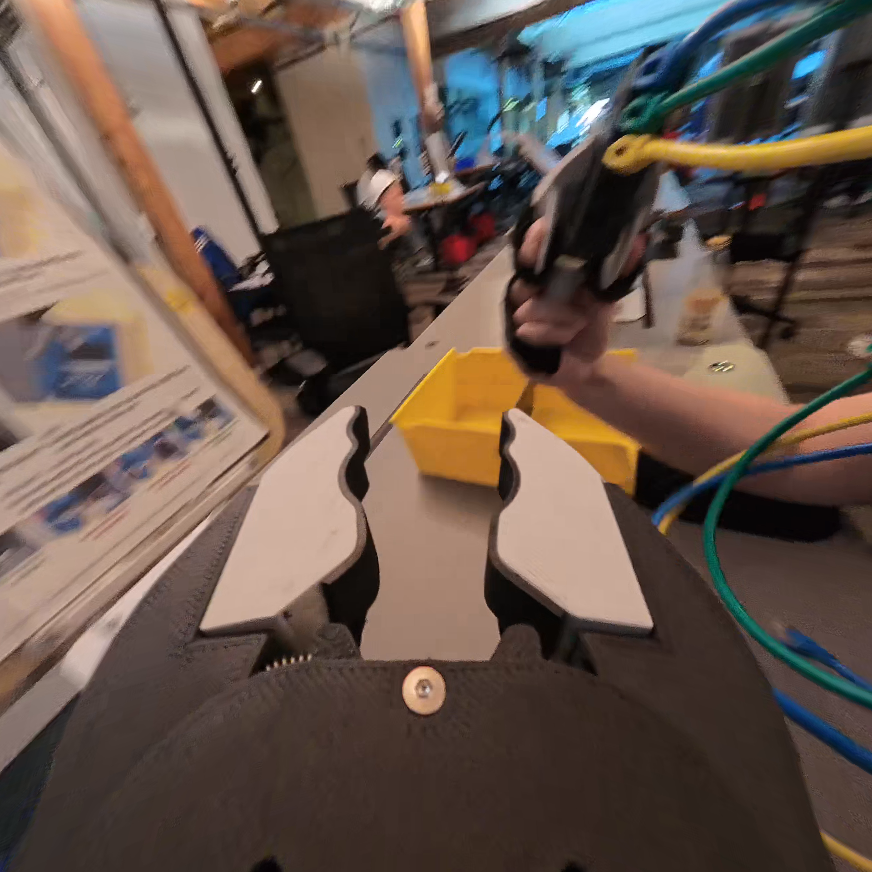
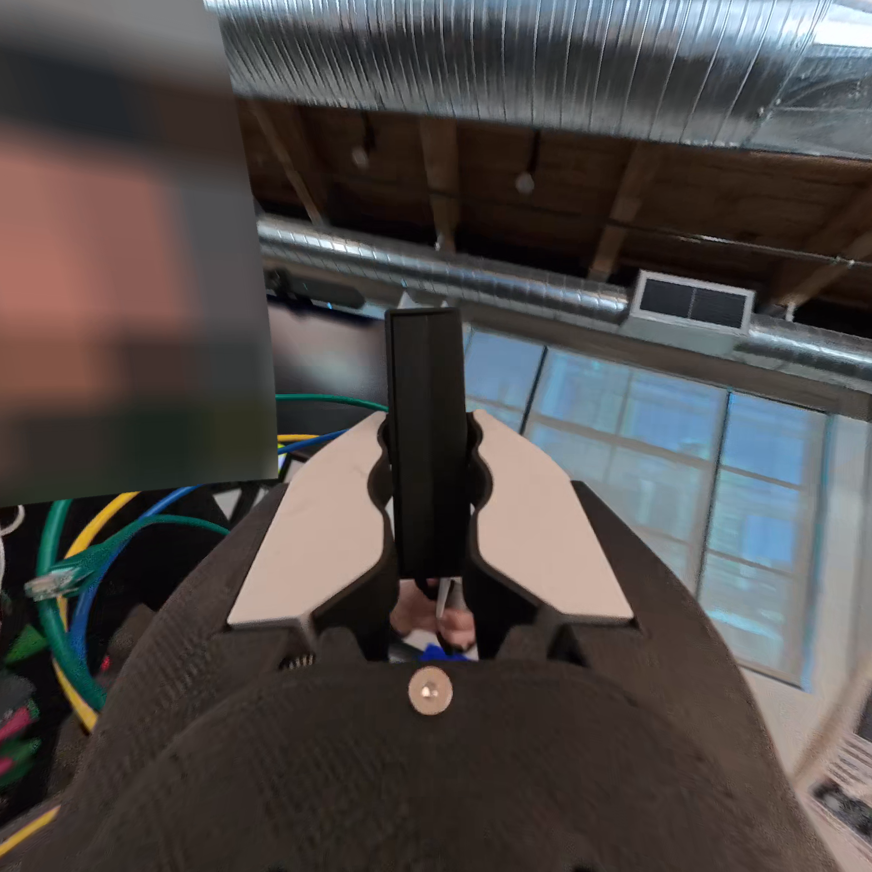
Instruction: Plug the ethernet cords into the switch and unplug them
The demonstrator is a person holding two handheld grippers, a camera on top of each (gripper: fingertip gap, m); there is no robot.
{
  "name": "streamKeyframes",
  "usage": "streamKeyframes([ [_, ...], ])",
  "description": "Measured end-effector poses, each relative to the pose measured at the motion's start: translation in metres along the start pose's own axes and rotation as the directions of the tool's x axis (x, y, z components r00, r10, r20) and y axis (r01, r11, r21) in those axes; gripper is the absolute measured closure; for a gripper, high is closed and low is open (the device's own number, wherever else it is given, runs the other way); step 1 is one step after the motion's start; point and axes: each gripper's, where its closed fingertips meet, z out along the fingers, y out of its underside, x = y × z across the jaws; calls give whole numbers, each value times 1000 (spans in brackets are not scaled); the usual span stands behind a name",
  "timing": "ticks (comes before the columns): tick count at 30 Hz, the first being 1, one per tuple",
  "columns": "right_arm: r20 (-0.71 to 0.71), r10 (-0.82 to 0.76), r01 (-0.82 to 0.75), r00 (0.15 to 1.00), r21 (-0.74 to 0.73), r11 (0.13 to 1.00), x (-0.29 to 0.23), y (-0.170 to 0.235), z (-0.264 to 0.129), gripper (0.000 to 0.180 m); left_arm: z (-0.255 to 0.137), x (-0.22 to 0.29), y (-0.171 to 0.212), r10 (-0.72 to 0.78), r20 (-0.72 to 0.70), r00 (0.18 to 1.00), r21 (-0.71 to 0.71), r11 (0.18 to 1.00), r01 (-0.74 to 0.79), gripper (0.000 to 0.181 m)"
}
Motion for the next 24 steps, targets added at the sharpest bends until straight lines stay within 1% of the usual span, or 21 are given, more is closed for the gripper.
streamKeyframes([
  [2, 20, 39, -39, 999, 48, 998, -2, 1, 4, 151, 27, 25, -11, 19, -80, 997, 62, 998, -14, 126],
  [3, 28, 54, -55, 998, 58, 997, -3, 3, 6, 151, 40, 35, -15, 30, -96, 995, 83, 996, -22, 125],
  [6, 46, 91, -94, 995, 69, 993, -6, 13, 12, 150, 71, 60, -26, 66, -127, 990, 147, 988, -47, 120],
  [9, 49, 100, -103, 994, 64, 993, -8, 20, 18, 151, 86, 75, -38, 105, -119, 987, 210, 975, -78, 122],
  [11, 48, 94, -96, 994, 56, 994, -10, 23, 22, 151, 92, 79, -39, 156, -101, 983, 222, 966, -131, 131],
  [14, 18, 68, -69, 998, 36, 997, -7, 29, 24, 150, 93, 76, -38, 220, -25, 975, 257, 944, -206, 140],
  [15, 0, 66, -66, 998, 32, 997, -4, 31, 24, 150, 93, 76, -37, 226, -20, 974, 270, 939, -212, 145],
  [17, -26, 78, -77, 997, 39, 996, 2, 33, 23, 150, 94, 70, -34, 206, -14, 978, 273, 942, -195, 146],
  [19, -78, 78, -76, 994, 26, 997, 11, 38, 20, 149, 94, 67, -29, 180, -47, 982, 241, 957, -164, 154],
  [20, -95, 87, -85, 992, 23, 996, 15, 40, 19, 149, 93, 63, -28, 164, -51, 985, 223, 963, -149, 154],
  [22, -136, 117, -118, 984, 2, 993, 23, 47, 20, 146, 88, 54, -25, 162, -24, 986, 183, 971, -155, 155],
  [24, -187, 112, -123, 976, -51, 991, 30, 54, 20, 143, 80, 42, -21, 203, 25, 979, 127, 971, -205, 155],
])
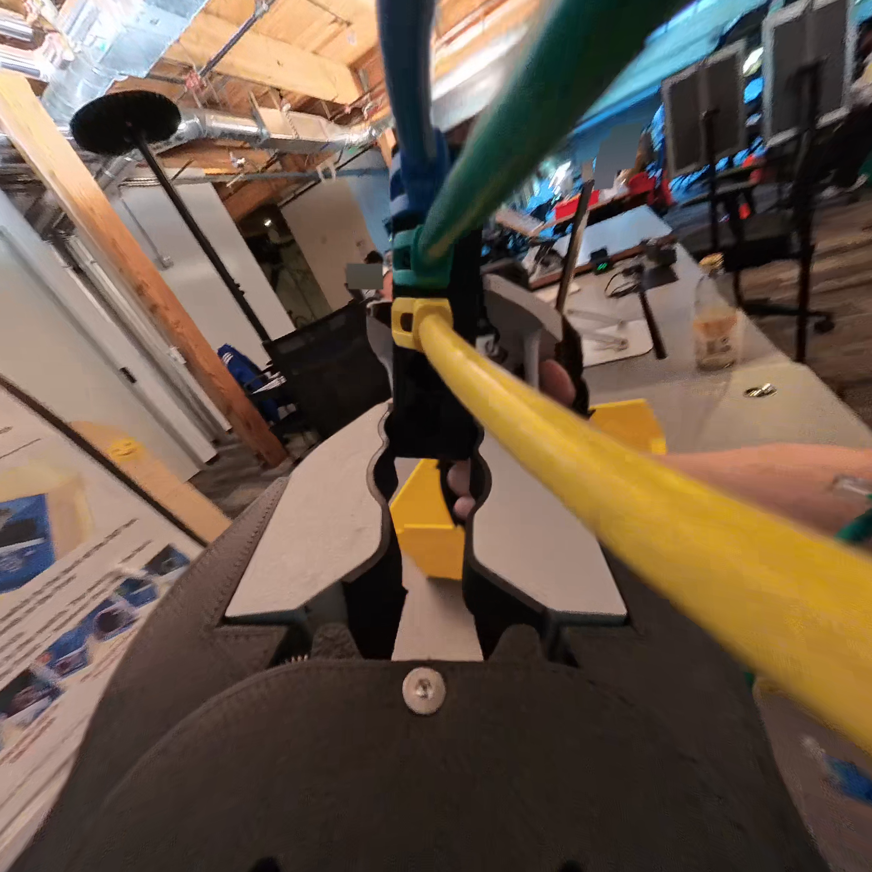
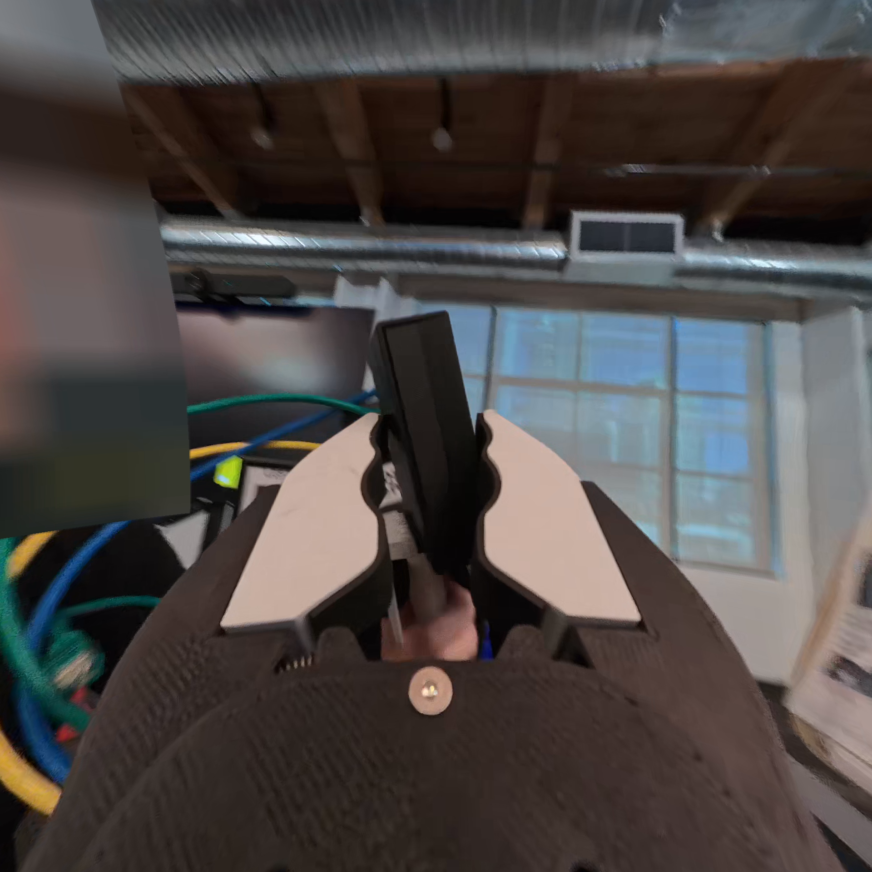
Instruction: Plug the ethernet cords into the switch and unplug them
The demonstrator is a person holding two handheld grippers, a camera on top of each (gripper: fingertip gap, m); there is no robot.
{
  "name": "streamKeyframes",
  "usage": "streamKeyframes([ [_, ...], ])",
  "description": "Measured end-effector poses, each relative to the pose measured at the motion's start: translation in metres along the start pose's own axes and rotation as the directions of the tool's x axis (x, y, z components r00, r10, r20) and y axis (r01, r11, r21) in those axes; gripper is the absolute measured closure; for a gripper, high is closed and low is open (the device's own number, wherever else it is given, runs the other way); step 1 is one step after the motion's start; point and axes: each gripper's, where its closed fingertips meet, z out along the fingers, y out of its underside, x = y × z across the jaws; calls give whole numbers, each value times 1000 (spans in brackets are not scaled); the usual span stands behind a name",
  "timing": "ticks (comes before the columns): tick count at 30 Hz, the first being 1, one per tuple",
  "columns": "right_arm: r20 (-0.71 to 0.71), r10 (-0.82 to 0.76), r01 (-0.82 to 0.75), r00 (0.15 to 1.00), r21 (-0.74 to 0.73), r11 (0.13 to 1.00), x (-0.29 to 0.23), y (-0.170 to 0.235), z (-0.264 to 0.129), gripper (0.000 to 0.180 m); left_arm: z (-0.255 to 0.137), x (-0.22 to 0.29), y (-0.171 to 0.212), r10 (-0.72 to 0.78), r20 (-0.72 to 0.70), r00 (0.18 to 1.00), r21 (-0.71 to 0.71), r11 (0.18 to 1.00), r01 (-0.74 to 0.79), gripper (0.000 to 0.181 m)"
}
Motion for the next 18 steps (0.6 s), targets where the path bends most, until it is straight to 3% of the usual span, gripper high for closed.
streamKeyframes([
  [5, -184, -118, 97, 976, -116, 989, 27, -13, -15, 138, -26, -27, 21, 142, 81, 987, -216, 969, -121, 152],
  [8, -139, -321, 263, 937, -324, 909, 18, -15, -21, 148, -38, -37, 36, 238, 93, 967, -342, 920, -193, 153],
  [10, -51, -509, 404, 859, -540, 738, 10, -3, -21, 150, -43, -42, 47, 308, 98, 946, -421, 874, -241, 154],
  [13, 125, -723, 542, 680, -749, 380, 5, 12, -27, 140, -44, -41, 54, 361, 78, 929, -460, 840, -288, 154],
  [15, 227, -803, 556, 552, -817, 151, 10, 20, -32, 130, -43, -39, 60, 385, 62, 921, -497, 812, -306, 153],
  [18, 353, -829, 592, 435, -805, -32, 5, 36, -21, 118, -41, -38, 72, 463, 29, 886, -575, 732, -364, 153],
])
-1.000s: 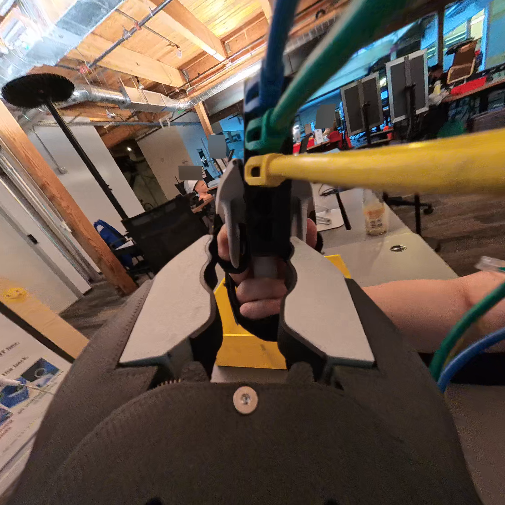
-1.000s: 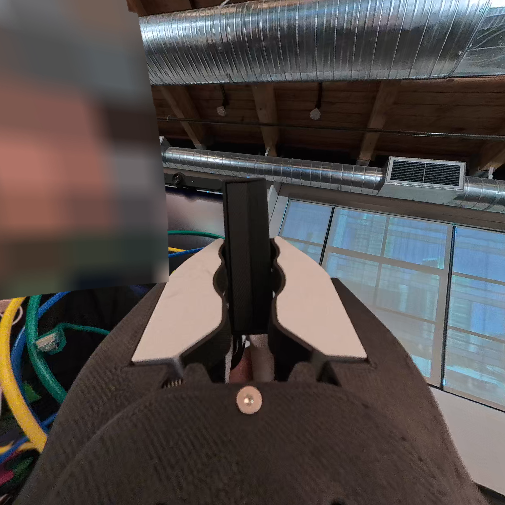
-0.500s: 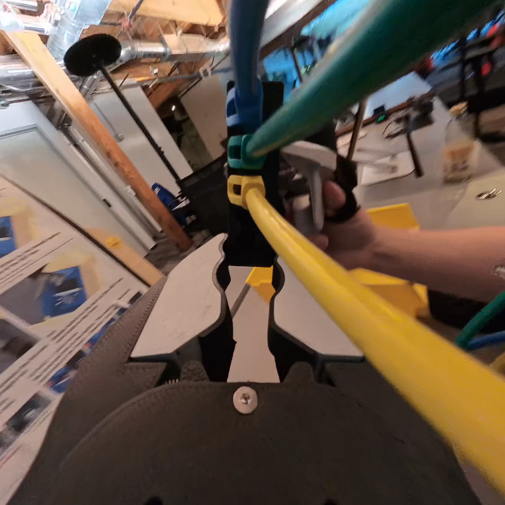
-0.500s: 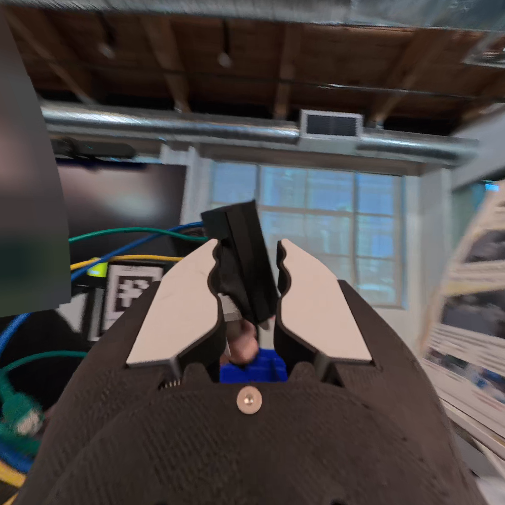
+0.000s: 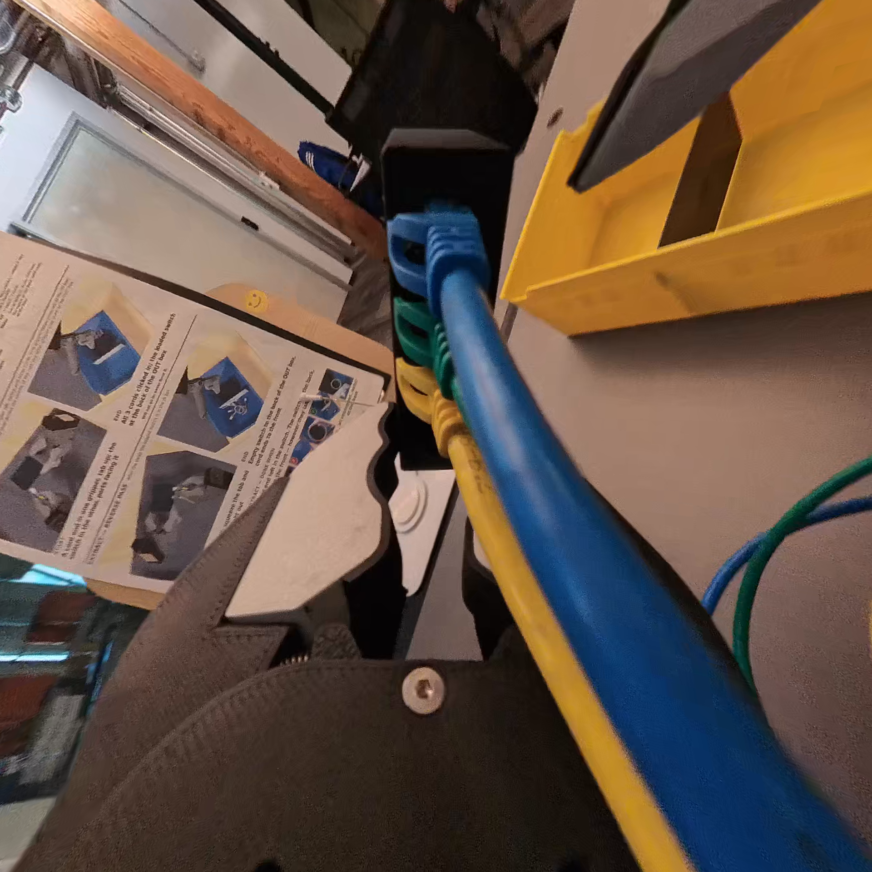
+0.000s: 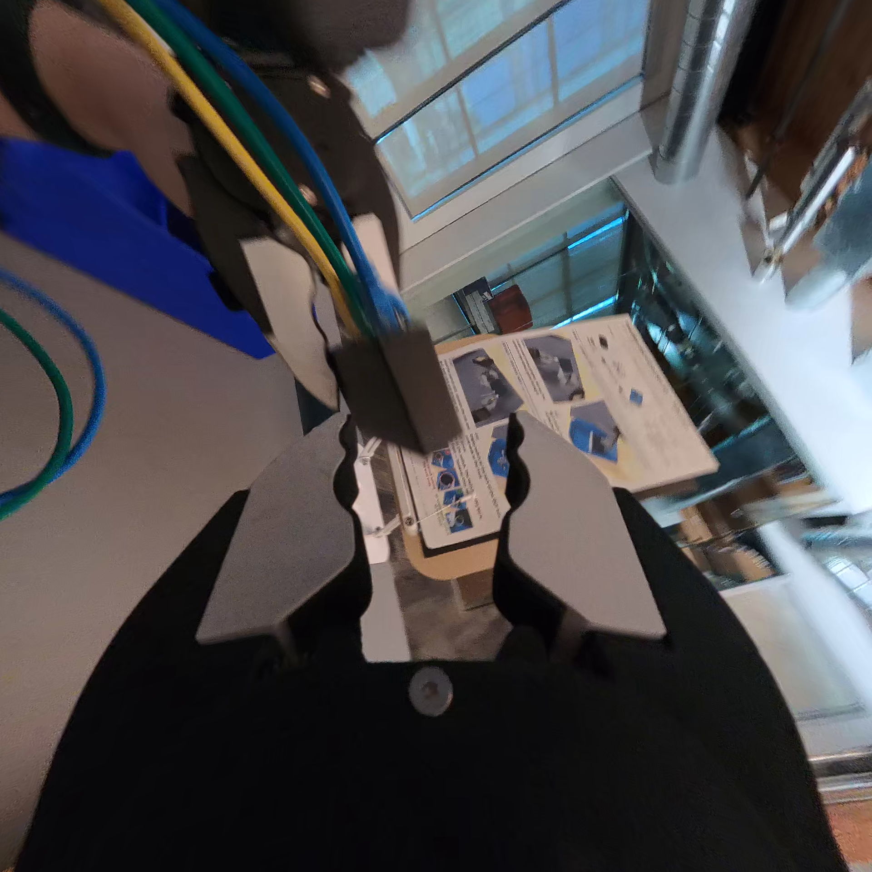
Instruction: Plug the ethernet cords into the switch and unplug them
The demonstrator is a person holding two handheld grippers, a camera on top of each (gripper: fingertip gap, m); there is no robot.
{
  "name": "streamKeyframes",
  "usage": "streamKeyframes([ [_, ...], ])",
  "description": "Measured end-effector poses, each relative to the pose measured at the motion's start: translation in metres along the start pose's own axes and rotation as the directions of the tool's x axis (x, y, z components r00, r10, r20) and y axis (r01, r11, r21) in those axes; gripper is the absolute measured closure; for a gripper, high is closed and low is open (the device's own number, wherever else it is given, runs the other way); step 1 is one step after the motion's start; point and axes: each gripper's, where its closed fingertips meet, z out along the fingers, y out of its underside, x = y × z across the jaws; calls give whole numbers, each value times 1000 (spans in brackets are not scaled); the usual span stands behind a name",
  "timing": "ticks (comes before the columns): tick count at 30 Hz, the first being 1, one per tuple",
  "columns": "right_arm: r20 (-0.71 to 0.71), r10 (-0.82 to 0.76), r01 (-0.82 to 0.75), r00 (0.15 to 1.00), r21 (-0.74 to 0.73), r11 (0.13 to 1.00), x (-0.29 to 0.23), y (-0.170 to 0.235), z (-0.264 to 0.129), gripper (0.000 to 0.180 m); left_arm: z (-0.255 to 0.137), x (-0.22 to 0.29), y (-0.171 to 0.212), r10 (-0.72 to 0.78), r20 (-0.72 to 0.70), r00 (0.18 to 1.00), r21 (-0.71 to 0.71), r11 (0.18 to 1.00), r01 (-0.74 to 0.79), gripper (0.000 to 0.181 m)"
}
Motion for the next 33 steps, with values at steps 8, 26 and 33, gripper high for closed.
streamKeyframes([
  [8, 112, -140, 156, 984, -157, 975, -30, 15, 17, 132, 10, 20, 0, 133, -14, 991, -73, 988, -133, 152],
  [26, 63, -251, 256, 966, -84, 963, -22, 9, 10, 149, -21, 3, -38, 43, 73, 996, 245, 968, -60, 152],
  [33, 81, -118, 86, 990, 324, 942, -20, -47, -22, 149, -53, 5, -70, 51, 124, 991, 486, 868, -105, 143],
])
